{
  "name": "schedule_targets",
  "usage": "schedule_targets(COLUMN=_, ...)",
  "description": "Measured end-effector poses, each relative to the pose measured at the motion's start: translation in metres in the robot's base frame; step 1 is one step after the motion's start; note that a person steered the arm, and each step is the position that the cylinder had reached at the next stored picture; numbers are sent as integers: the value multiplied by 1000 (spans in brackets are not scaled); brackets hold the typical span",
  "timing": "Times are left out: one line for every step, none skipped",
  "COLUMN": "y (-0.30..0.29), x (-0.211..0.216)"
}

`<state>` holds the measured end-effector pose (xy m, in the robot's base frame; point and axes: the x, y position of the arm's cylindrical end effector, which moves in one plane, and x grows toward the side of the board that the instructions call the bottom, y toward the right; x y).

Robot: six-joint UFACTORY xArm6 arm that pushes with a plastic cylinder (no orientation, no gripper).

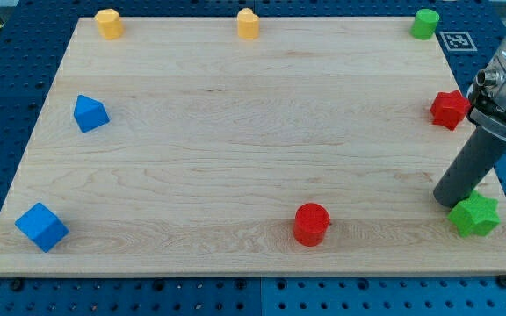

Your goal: Move the arm left to the red star

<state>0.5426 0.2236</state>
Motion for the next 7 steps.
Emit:
schedule_targets(y=0, x=0)
schedule_targets(y=-17, x=-11)
schedule_targets(y=-35, x=-36)
schedule_targets(y=-35, x=-40)
schedule_targets(y=-35, x=-40)
schedule_targets(y=-35, x=-45)
schedule_targets(y=-35, x=-64)
